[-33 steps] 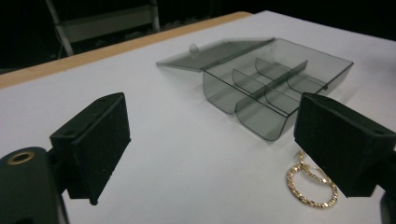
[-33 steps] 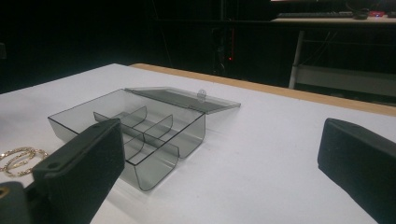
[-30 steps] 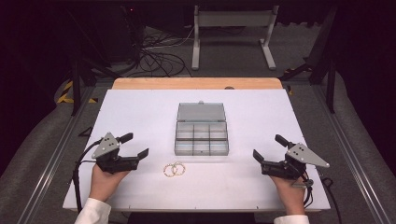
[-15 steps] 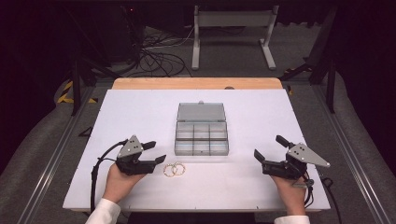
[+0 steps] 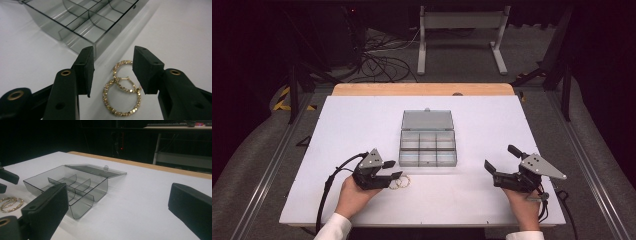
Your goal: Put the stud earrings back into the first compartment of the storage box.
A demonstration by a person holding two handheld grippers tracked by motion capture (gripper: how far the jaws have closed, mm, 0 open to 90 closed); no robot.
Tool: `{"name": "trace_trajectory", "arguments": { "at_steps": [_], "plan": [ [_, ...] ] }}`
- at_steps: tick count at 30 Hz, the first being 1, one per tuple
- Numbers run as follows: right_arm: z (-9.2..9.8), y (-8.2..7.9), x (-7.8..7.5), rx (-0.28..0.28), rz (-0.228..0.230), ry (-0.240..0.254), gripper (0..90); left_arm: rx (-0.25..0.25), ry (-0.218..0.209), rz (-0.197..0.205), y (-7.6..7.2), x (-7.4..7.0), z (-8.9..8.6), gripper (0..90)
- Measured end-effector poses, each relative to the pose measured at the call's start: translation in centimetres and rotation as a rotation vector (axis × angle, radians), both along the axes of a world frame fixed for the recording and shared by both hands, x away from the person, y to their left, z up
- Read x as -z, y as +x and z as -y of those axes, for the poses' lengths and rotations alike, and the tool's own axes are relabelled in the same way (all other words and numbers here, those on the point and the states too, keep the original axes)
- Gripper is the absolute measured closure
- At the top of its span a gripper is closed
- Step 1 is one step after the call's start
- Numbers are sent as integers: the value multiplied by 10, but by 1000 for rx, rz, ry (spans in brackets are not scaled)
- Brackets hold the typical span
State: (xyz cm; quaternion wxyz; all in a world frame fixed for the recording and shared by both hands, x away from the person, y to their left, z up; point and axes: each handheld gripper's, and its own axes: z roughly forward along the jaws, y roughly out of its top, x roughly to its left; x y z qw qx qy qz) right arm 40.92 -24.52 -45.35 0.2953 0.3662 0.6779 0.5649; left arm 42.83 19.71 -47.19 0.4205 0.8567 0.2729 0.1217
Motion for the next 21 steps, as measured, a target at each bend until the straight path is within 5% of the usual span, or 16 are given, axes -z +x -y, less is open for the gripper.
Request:
{"name": "trace_trajectory", "arguments": {
  "at_steps": [9,21],
  "plan": [
    [0,-1,-1,-7,8,1,36,23,62,0,4,7,20,555],
    [2,-1,-1,-16,12,1,42,41,115,-56,14,20,26,620]
  ]
}}
